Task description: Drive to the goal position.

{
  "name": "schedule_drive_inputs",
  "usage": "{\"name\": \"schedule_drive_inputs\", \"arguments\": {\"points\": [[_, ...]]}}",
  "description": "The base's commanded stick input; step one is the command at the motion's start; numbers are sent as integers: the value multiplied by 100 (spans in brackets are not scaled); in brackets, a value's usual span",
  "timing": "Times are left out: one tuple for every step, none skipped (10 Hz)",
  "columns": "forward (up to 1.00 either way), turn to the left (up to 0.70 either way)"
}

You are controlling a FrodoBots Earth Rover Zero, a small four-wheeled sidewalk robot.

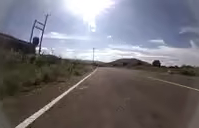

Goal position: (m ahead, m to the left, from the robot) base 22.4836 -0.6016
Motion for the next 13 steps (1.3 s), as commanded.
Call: {"name": "schedule_drive_inputs", "arguments": {"points": [[100,0],[100,0],[100,0],[100,0],[100,0],[100,0],[100,0],[100,0],[100,0],[100,0],[100,0],[100,0],[100,0]]}}
